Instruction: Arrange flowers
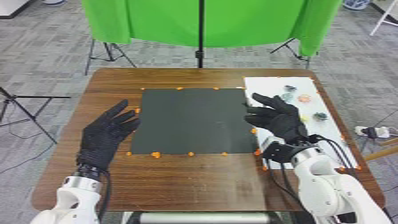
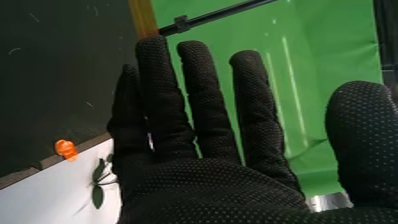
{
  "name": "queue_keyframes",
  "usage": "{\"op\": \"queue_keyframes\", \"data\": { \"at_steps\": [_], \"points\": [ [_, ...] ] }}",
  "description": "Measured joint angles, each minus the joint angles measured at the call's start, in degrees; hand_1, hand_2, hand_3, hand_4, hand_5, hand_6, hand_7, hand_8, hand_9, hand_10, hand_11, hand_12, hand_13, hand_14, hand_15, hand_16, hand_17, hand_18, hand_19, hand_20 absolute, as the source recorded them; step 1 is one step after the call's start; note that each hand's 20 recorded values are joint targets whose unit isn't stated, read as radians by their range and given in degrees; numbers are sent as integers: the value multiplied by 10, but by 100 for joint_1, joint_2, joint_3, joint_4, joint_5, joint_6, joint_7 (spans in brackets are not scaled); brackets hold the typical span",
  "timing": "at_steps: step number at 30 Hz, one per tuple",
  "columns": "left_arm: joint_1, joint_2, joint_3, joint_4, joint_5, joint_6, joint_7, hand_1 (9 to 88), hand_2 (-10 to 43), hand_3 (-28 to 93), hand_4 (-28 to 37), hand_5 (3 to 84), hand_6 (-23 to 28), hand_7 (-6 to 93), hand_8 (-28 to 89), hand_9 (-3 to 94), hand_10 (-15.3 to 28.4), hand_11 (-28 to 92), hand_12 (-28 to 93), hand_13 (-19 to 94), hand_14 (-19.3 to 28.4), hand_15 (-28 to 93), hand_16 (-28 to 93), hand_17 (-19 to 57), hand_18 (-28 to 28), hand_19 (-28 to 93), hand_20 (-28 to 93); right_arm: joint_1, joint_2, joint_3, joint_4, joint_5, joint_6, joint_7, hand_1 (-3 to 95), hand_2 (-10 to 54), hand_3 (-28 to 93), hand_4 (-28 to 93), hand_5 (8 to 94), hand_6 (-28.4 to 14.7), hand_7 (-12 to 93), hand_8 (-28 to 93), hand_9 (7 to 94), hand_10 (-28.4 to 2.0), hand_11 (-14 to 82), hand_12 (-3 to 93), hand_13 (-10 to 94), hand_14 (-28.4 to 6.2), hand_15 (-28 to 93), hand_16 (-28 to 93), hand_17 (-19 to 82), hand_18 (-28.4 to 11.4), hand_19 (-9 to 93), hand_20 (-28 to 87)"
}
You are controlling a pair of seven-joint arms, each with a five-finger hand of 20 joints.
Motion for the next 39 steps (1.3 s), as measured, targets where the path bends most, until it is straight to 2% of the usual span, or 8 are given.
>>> {"op": "queue_keyframes", "data": {
  "at_steps": [11,16,19,26,29,32,35,39],
  "points": [
    [-6,15,14,-4,-8,24,5,239,61,785,-247,403,86,125,-93,366,201,234,120,264,279,525,-72,-80,284,522,148,2,22,14,-41,11,35,11,153,102,785,-283,518,1,180,-140,569,-174,189,134,461,-195,404,125,124,-229,589,278],
    [-5,48,14,-13,-9,44,17,239,60,786,-246,403,86,125,-93,366,201,234,120,264,280,525,-72,-80,284,523,146,18,269,-34,-323,-134,694,231,153,91,785,-283,516,-13,180,-139,570,-178,203,134,470,-195,436,120,135,-231,619,289],
    [-5,73,12,-22,-11,52,33,239,61,786,-246,403,86,126,-93,367,201,234,119,265,279,524,-72,-80,284,523,146,-30,498,113,-578,-531,969,555,169,78,791,-283,515,-18,185,-140,573,-177,212,134,484,-192,462,115,152,-229,644,294],
    [-5,116,-19,-38,-12,64,55,240,62,785,-243,403,87,125,-92,367,201,234,120,265,280,526,-72,-80,284,525,144,-711,950,1167,-1152,-2016,643,1285,218,21,795,-279,555,-49,174,-137,650,-186,332,155,589,-166,633,105,238,-229,775,311],
    [1,125,-45,-56,-13,73,62,240,62,785,-242,404,88,125,-92,367,202,234,119,265,280,526,-72,-80,284,526,143,-1054,1307,1126,-1452,-2951,1093,2006,237,16,778,-275,575,-56,169,-133,667,-187,377,162,610,-157,672,105,258,-231,807,305],
    [17,130,-66,-76,-19,87,72,241,61,785,-241,404,88,126,-92,367,202,235,120,265,280,525,-72,-80,284,526,142,-1125,1600,666,-1672,-3885,1660,3135,244,7,769,-270,586,-57,168,-131,677,-184,393,165,619,-155,680,103,265,-231,817,297],
    [34,131,-91,-83,-26,90,78,242,60,785,-240,404,89,125,-92,366,202,235,120,265,280,525,-72,-80,284,527,141,-1080,1591,350,-1730,-4673,1355,4066,257,-4,761,-264,598,-60,164,-129,682,-182,412,169,632,-151,695,105,277,-234,834,289],
    [22,141,-93,-82,-29,91,94,242,60,785,-239,402,88,127,-92,367,202,236,121,265,280,525,-72,-80,284,527,140,-872,1511,-12,-1695,-5636,19,4738,274,-17,754,-258,610,-66,156,-125,688,-183,426,172,653,-144,713,109,295,-240,863,277]
  ]
}}
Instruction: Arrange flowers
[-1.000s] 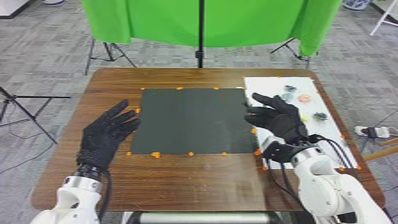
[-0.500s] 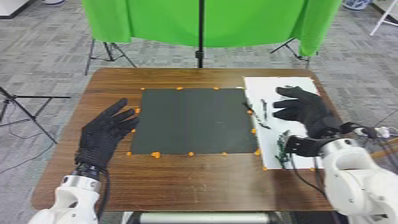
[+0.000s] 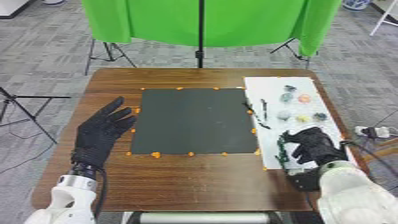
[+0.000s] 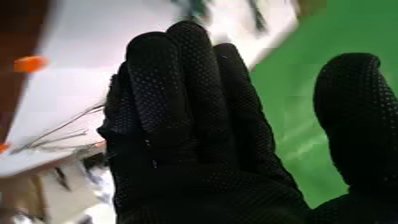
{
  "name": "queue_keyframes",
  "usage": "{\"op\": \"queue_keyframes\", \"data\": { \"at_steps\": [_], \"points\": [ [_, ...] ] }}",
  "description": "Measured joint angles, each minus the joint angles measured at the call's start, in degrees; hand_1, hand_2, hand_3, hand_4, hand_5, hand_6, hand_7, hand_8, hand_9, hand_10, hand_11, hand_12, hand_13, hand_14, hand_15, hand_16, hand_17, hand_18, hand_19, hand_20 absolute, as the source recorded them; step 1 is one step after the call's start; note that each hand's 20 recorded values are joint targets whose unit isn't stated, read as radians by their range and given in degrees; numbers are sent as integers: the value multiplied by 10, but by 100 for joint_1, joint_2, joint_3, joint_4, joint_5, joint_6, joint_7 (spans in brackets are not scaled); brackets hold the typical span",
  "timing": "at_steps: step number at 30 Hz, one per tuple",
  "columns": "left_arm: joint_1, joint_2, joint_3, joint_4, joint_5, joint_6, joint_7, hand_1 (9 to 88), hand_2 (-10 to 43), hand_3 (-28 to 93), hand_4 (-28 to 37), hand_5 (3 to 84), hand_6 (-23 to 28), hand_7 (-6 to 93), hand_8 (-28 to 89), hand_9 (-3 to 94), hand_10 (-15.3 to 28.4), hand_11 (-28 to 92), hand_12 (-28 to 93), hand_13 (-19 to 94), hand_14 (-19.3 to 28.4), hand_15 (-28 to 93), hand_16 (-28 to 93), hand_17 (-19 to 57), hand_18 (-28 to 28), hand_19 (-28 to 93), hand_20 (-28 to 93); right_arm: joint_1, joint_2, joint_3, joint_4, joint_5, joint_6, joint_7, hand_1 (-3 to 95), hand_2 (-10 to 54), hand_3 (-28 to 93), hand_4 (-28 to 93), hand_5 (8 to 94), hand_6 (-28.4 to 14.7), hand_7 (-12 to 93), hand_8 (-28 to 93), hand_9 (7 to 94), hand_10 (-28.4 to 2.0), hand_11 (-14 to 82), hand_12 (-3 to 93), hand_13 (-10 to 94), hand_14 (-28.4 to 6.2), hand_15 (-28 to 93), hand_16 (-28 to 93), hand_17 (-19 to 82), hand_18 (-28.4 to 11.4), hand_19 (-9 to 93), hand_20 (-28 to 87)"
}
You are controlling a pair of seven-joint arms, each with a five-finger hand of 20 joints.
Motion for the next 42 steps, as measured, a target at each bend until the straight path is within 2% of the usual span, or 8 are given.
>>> {"op": "queue_keyframes", "data": {
  "at_steps": [3,11,21,26,27,31,36,42],
  "points": [
    [-29,3,-5,2,0,-6,1,243,60,784,-239,403,88,128,-92,367,202,238,121,265,280,525,-72,-80,284,527,140,229,-24,-387,60,-788,-521,384,293,-22,749,-252,620,-70,151,-122,698,-185,431,171,666,-141,721,110,312,-248,883,266],
    [-33,23,-19,-4,-19,0,62,242,58,787,-238,403,89,130,-93,366,202,239,122,265,280,525,-72,-80,284,527,138,966,1,-1405,425,-1874,-581,1312,321,-30,751,-242,644,-81,141,-117,720,-193,415,169,686,-145,721,108,329,-264,915,226],
    [-26,48,-25,-32,-35,35,69,242,58,788,-238,405,91,133,-93,367,204,244,123,265,280,527,-72,-80,284,528,137,1724,-73,-2249,952,-2311,-1365,1373,356,-77,732,-241,680,-84,143,-110,736,-195,411,173,702,-140,716,108,347,-270,931,184],
    [-32,47,-27,-35,-37,41,63,243,58,786,-238,406,91,134,-93,368,204,244,122,265,280,527,-72,-80,284,528,136,2196,-168,-2798,1278,-2756,-1518,1576,431,-95,749,-274,744,-72,196,-75,766,-172,463,184,737,-126,727,123,377,-268,932,244],
    [-32,47,-27,-36,-37,41,62,243,58,786,-238,406,91,134,-93,368,204,244,122,265,280,527,-72,-80,284,528,136,2266,-198,-2842,1328,-2771,-1525,1637,473,-95,716,-279,761,-72,217,1,778,-160,463,207,751,-118,731,129,388,-267,932,265],
    [-26,47,-35,-49,-38,52,64,243,58,787,-237,405,91,134,-93,368,204,245,122,265,280,528,-72,-80,284,529,136,2503,-291,-2997,1521,-2853,-1524,1772,578,-95,671,-282,846,-48,271,90,861,-115,440,280,821,-92,727,157,446,-258,932,349],
    [5,61,-38,-68,-53,81,110,243,59,786,-237,405,91,135,-94,368,204,245,122,265,279,528,-73,-80,284,529,135,2707,-309,-3254,1787,-3116,-1396,1781,587,-95,693,-283,882,-39,260,114,902,-111,442,269,862,-80,717,169,479,-254,932,403],
    [63,139,-31,-80,-76,107,232,243,58,787,-237,406,91,135,-94,368,204,246,122,266,280,528,-73,-80,284,530,134,2612,-156,-3367,1828,-3288,-667,1774,576,-95,724,-283,902,-46,242,131,920,-111,449,257,884,-72,714,177,492,-256,932,444]
  ]
}}
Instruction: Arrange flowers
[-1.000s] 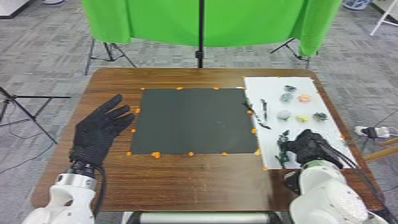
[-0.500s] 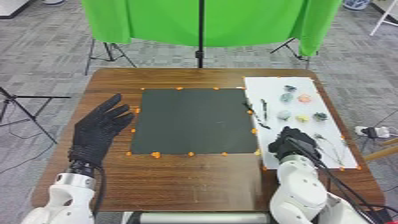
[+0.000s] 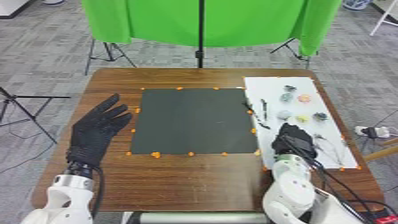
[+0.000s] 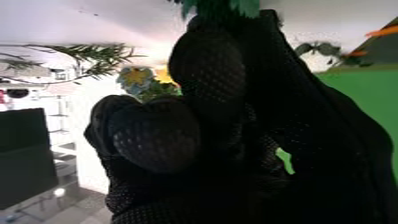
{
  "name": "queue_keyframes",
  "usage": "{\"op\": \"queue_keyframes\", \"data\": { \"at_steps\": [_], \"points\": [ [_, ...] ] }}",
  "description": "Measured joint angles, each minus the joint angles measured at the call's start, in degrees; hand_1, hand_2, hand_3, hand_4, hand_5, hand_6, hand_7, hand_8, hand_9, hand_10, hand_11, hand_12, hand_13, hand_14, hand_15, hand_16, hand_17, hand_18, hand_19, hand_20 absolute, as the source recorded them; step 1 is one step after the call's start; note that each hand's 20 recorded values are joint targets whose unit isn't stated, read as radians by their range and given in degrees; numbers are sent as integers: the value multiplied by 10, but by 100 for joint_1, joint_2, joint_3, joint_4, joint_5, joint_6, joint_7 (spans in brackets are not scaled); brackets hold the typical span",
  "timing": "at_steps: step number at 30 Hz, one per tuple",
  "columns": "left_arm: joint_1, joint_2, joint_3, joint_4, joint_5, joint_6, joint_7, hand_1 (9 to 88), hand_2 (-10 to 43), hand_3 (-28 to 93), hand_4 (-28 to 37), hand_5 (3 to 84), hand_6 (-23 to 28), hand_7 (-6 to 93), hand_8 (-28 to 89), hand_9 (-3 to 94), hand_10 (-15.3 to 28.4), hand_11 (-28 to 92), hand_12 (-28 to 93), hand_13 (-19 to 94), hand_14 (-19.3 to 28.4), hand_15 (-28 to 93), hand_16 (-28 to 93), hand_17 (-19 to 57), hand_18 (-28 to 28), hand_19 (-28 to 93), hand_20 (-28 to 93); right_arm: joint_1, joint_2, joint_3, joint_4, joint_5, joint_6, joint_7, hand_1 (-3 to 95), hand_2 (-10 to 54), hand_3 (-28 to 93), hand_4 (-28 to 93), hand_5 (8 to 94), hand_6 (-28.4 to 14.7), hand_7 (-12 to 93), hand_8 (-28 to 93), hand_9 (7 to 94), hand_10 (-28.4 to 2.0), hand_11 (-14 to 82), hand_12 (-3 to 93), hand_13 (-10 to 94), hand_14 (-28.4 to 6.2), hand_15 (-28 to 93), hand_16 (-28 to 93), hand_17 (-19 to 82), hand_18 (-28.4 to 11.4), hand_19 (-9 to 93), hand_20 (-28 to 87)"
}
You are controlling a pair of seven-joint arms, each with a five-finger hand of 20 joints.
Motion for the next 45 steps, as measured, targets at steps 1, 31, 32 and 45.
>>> {"op": "queue_keyframes", "data": {
  "at_steps": [1,31,32,45],
  "points": [
    [4,5,-1,-2,0,2,7,243,58,787,-237,405,91,135,-94,368,203,246,122,266,280,529,-73,-80,284,530,134,-25,37,-15,-1,-38,103,-2,575,-95,729,-283,904,-46,241,136,922,-111,451,254,888,-71,713,178,493,-257,932,451],
    [-34,256,-120,-219,3,155,51,245,55,792,-237,407,93,143,-96,373,206,259,122,269,280,542,-73,-80,284,533,134,1639,-1262,-1001,199,-307,737,-1653,584,-95,719,-283,930,-55,221,144,934,-116,487,208,908,-64,724,181,514,-265,932,524],
    [-49,308,-105,-226,2,173,72,245,55,792,-238,408,94,143,-97,374,206,262,122,270,281,544,-73,-79,284,534,135,1810,-1442,-1116,377,-284,749,-1768,585,-95,718,-283,932,-54,223,141,934,-115,490,206,910,-63,724,179,515,-264,932,526],
    [-1132,620,490,8,14,194,56,247,55,793,-239,414,94,169,-112,382,209,354,97,309,284,655,-107,-70,284,563,144,3056,-3190,-2161,2238,792,144,-1970,469,-95,888,-283,937,-40,312,89,937,-110,549,195,936,-64,723,179,523,-268,932,544]
  ]
}}
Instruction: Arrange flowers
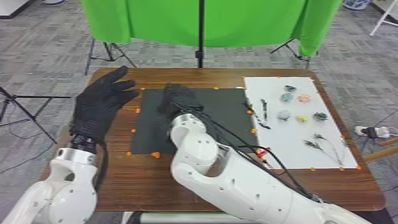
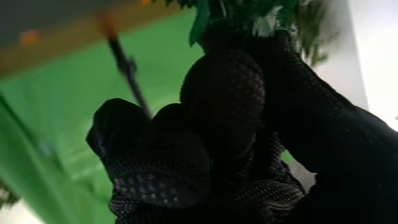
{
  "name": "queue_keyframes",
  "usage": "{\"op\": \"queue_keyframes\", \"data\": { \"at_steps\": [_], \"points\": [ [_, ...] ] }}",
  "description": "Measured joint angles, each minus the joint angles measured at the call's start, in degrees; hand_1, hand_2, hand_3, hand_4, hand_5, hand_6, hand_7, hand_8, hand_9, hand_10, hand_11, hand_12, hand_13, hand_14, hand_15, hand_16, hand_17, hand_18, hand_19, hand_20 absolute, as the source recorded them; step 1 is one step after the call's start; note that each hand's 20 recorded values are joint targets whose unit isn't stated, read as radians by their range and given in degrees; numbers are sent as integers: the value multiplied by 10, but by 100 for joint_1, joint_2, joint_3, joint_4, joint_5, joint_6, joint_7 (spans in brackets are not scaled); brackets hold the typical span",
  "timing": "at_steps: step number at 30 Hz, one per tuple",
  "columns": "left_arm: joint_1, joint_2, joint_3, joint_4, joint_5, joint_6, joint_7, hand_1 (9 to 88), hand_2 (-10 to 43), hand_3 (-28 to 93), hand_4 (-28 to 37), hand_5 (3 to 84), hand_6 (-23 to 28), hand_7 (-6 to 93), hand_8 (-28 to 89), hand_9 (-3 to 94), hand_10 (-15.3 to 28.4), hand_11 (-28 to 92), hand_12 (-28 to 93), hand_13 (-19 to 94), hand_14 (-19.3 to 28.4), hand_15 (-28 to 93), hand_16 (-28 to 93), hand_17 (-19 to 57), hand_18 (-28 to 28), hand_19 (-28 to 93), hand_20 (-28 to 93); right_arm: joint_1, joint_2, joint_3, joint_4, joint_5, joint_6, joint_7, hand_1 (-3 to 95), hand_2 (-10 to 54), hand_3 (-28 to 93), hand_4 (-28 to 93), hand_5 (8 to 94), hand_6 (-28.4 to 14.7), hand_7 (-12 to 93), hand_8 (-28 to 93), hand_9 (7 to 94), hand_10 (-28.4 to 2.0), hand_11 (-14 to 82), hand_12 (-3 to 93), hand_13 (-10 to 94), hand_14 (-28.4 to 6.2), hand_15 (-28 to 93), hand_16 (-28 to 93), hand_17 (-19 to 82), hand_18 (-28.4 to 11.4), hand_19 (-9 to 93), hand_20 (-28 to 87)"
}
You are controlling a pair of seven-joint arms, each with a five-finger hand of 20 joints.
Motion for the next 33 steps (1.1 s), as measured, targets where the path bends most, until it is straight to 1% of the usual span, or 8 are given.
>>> {"op": "queue_keyframes", "data": {
  "at_steps": [3,6,9,13,16,20,23,33],
  "points": [
    [-291,59,213,118,-1,-9,37,248,55,794,-239,414,95,164,-110,379,207,351,94,308,284,655,-111,-69,284,566,142,52,-115,-145,177,373,-231,241,466,-95,887,-283,937,-36,299,92,937,-107,559,205,929,-63,744,182,521,-271,932,551],
    [-520,138,385,210,-17,-5,244,247,54,795,-238,413,95,162,-108,376,206,338,90,300,283,648,-115,-69,284,570,140,288,-51,-593,223,759,-246,580,469,-95,868,-283,937,-34,289,98,937,-109,570,208,918,-63,772,178,519,-272,932,574],
    [-690,224,444,272,-28,-3,445,248,55,794,-238,411,94,158,-106,375,206,330,92,300,283,648,-115,-66,284,579,139,432,-21,-717,269,843,-463,520,463,-95,851,-283,937,-31,296,103,937,-111,583,214,911,-66,797,175,519,-274,932,590],
    [-926,237,446,347,-29,-10,454,248,54,794,-235,412,94,155,-104,374,204,326,95,305,282,654,-114,-63,284,594,134,384,-97,-260,338,714,-1197,103,454,-95,844,-283,937,-31,319,87,937,-113,608,218,912,-68,817,168,519,-277,932,607],
    [-1016,277,483,350,-51,-10,551,248,54,794,-234,411,94,155,-103,373,203,324,98,306,283,655,-115,-63,284,601,126,510,-48,-448,336,739,-1113,175,437,-95,840,-283,937,-28,340,74,937,-113,627,218,918,-73,827,168,523,-278,932,624],
    [-955,501,597,313,-129,2,984,250,55,792,-234,411,94,154,-103,371,203,319,99,301,282,650,-116,-63,284,609,112,1093,177,-1556,222,1369,-225,716,420,-95,845,-283,937,-27,360,55,937,-113,643,210,921,-83,833,170,524,-280,932,636],
    [-862,688,635,269,-183,9,1199,250,55,794,-233,411,94,153,-102,369,201,314,100,296,283,641,-117,-63,284,612,103,1209,219,-1637,124,1858,-290,753,415,-95,840,-283,937,-25,359,41,937,-114,647,204,922,-87,833,172,523,-282,932,640],
    [-858,808,693,271,-224,8,1216,250,55,795,-232,409,94,152,-102,368,201,304,105,290,284,629,-111,-65,284,625,66,1256,251,-1596,118,1775,-578,601,363,-83,839,-283,937,8,297,-110,937,-118,629,183,914,-98,815,181,514,-284,932,625]
  ]
}}
